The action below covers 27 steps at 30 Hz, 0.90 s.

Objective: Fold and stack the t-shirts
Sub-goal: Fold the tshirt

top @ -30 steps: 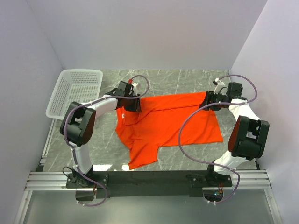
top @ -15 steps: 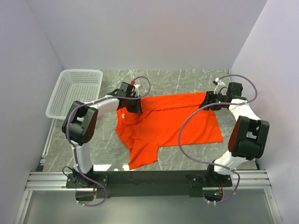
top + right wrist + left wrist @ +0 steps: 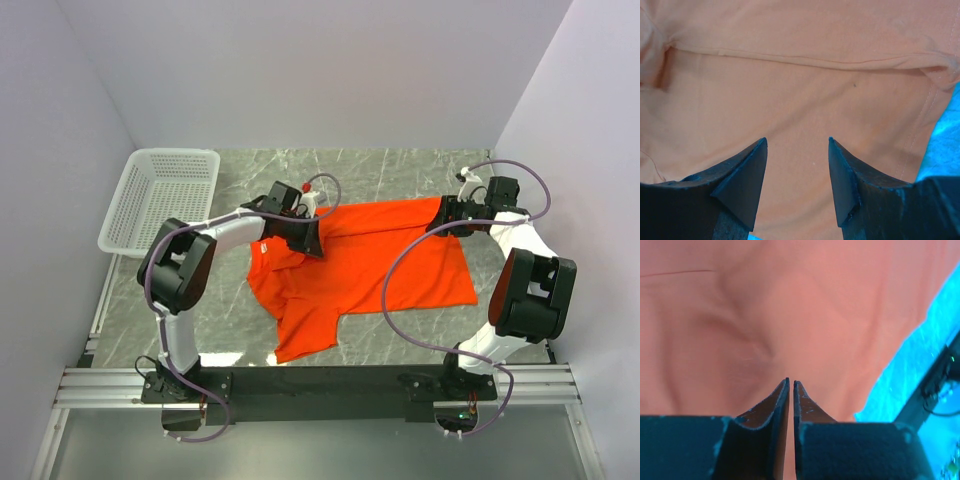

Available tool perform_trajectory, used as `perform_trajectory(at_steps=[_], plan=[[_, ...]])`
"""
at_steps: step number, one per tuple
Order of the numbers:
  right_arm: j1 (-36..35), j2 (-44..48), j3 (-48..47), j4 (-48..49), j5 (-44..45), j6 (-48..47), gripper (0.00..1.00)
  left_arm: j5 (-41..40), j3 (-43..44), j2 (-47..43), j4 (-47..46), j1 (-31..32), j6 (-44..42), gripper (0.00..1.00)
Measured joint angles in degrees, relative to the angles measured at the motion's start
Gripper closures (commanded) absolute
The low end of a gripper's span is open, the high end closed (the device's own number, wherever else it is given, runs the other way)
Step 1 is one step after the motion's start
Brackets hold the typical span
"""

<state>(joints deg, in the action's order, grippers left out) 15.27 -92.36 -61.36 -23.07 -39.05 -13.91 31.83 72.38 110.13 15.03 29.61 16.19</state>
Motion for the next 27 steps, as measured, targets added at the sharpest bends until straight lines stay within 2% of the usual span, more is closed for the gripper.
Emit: perform_trajectory(at_steps=[3,5,10,14,20,24,27], plan=[[0.0,0.0,0.0,0.0,0.0,0.0,0.41,1.8,-0.3,0.0,0.1,1.1,-0.5,0.8],[0.0,0.0,0.0,0.0,0.0,0.0,0.41,2.9,-0.7,0.0,0.2,1.6,-0.7,0.71],[0.0,0.0,0.0,0.0,0.0,0.0,0.41,2.2,-1.1,-0.7,1.0,2.2,-1.9,0.7],[0.0,0.1,0.0,0.0,0.1,0.0,0.41,-5.6,-4.1,-6.8,-0.3,1.5,-0.6,0.7],[0.0,0.7,0.0,0.0,0.1,0.0,0.41,-16.6,-4.9,-15.1,-4.2,-7.9,8.2,0.68],[0.0,0.7,0.0,0.0,0.1,0.0,0.41,-23.1,-4.5,-14.6,-3.7,-15.6,16.9,0.68],[0.0,0.7,0.0,0.0,0.0,0.1,0.41,-27.1,-2.9,-11.7,-1.9,-17.6,22.2,0.67]])
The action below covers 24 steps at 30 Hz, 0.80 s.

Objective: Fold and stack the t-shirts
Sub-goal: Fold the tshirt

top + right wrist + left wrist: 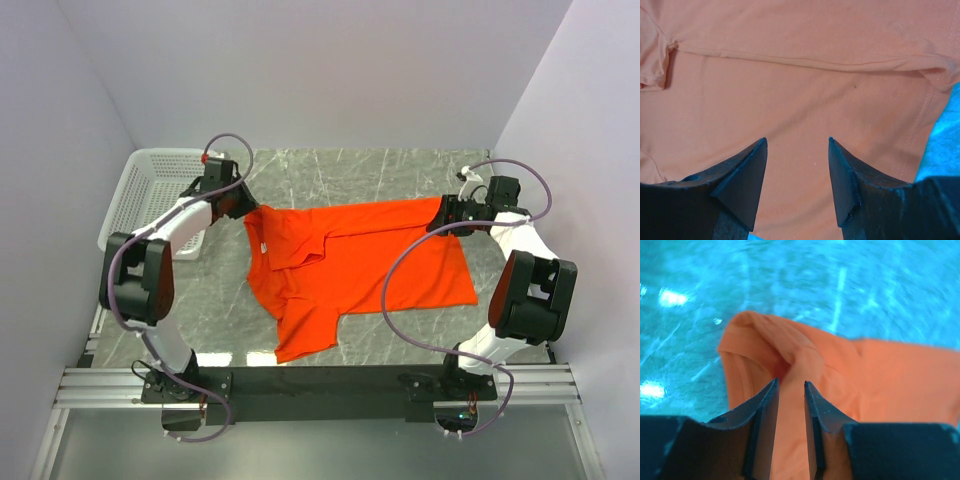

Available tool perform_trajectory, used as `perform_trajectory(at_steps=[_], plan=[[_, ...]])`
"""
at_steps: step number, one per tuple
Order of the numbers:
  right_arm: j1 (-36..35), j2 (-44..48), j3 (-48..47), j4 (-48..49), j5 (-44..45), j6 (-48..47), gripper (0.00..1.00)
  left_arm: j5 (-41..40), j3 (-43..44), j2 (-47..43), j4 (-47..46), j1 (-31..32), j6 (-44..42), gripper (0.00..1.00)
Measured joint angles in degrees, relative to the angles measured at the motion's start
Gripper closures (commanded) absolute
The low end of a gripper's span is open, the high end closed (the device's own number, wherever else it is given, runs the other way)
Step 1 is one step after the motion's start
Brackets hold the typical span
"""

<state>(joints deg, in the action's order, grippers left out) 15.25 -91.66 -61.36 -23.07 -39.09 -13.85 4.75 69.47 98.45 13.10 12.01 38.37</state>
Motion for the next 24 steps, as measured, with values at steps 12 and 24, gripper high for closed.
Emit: perform_trajectory(at_steps=[12,24], plan=[[-1.2,0.0,0.0,0.0,0.0,0.1,0.41,-11.2,9.5,10.9,6.9,0.1,16.3,0.64],[-2.2,0.0,0.0,0.0,0.1,-0.1,0.41,-11.5,13.1,17.0,7.7,0.1,21.4,0.62]])
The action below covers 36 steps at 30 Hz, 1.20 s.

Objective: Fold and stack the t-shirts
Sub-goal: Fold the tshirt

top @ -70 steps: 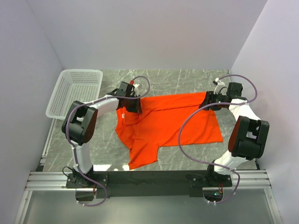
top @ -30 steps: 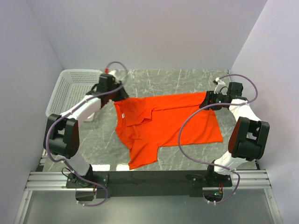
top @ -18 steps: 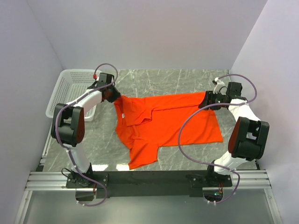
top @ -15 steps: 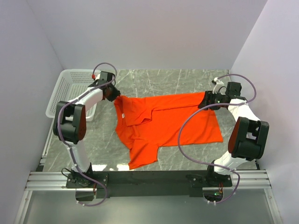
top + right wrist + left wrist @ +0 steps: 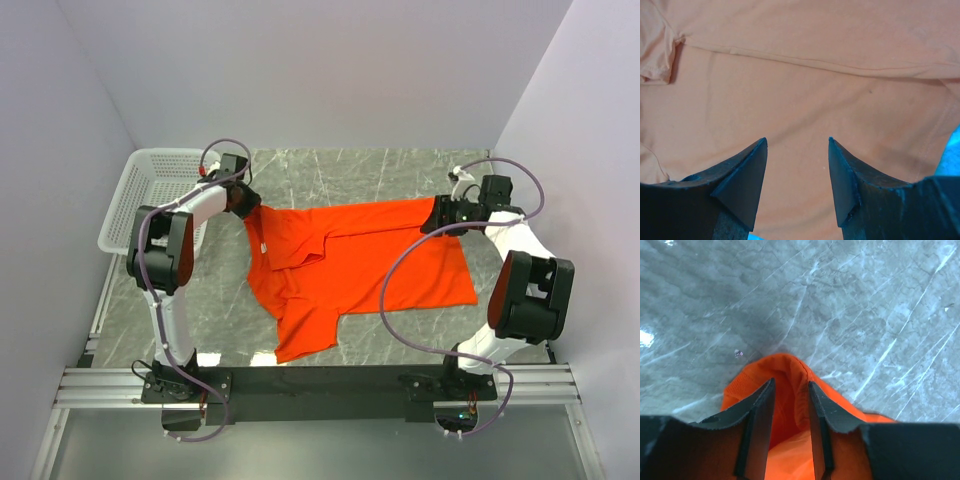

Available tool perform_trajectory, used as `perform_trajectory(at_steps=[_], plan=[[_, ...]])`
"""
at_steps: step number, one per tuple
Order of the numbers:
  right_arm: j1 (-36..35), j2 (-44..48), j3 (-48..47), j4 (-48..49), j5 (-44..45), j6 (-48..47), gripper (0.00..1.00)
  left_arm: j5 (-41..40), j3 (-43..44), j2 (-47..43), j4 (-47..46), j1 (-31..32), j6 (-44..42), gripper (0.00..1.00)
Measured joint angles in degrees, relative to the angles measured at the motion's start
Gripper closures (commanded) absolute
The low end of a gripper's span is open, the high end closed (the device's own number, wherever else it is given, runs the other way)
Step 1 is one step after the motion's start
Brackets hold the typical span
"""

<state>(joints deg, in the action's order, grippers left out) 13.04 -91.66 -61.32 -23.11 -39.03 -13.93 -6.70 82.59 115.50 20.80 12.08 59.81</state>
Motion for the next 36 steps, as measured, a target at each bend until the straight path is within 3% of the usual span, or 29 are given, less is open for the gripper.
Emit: perform_trajectory(at_steps=[8,14,22,28,36], plan=[[-9.2,-1.2,-1.0,-4.7,-1.5,-6.3,0.43,0.8,1.1,1.4,-0.2,0.0,0.0,0.64],[-23.6,-3.2,-4.3,-10.9,-3.3,-18.5,0.39,1.1,0.8,1.3,-2.0,0.0,-0.5,0.64],[-40.2,-4.0,-7.2,-9.7,2.7,-36.4,0.38,2.3,0.1,1.3,-3.2,0.0,-0.7,0.65],[-45.2,-9.0,-11.6,-5.4,6.5,-44.9,0.38,3.2,-0.7,1.3,-4.0,0.0,-0.8,0.74],[-47.4,-15.5,-16.2,-1.2,9.7,-48.1,0.38,4.6,-1.8,1.3,-5.4,0.0,-2.0,0.92]])
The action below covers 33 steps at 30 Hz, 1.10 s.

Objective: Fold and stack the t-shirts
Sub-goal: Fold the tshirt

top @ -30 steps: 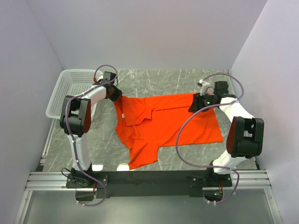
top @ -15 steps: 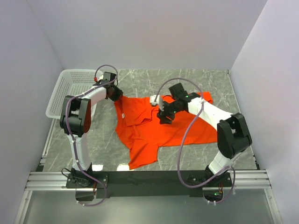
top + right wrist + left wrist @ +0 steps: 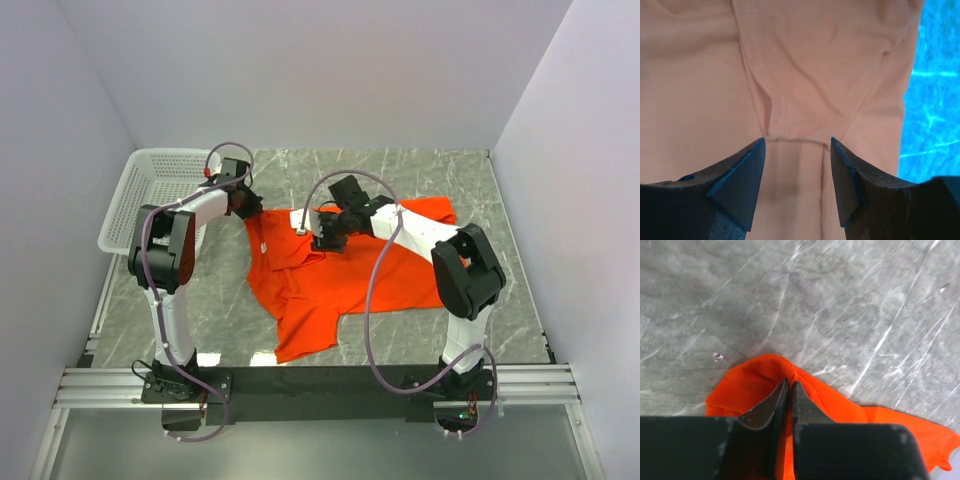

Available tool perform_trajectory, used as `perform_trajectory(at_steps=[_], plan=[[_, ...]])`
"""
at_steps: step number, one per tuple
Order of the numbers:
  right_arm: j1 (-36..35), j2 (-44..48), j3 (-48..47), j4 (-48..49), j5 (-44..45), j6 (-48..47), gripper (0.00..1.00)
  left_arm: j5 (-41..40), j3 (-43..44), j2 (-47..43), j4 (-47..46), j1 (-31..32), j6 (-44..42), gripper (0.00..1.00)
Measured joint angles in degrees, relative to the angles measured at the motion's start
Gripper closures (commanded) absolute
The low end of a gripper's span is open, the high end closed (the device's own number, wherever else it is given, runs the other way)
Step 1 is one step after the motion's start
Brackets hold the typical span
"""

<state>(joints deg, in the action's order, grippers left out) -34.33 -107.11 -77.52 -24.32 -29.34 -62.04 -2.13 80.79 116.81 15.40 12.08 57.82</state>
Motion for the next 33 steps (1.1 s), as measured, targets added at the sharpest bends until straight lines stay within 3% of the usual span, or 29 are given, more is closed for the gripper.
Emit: perform_trajectory(at_steps=[3,23,29,33], plan=[[-1.1,-1.0,-0.8,0.8,0.8,-0.9,0.38,0.5,-0.9,0.0,-0.2,0.0,-0.2,0.97],[-4.4,-6.0,-3.8,-0.4,3.3,-5.6,0.46,2.3,-2.6,-1.2,-1.4,-0.9,-0.4,0.99],[-4.6,-7.9,-3.9,0.0,5.0,-4.5,0.59,2.6,-2.6,-1.2,-1.5,-0.9,-1.2,0.99],[-4.8,-8.1,-3.9,0.1,5.7,-4.3,0.79,2.8,-2.7,-1.2,-1.9,-0.9,-1.2,1.0]])
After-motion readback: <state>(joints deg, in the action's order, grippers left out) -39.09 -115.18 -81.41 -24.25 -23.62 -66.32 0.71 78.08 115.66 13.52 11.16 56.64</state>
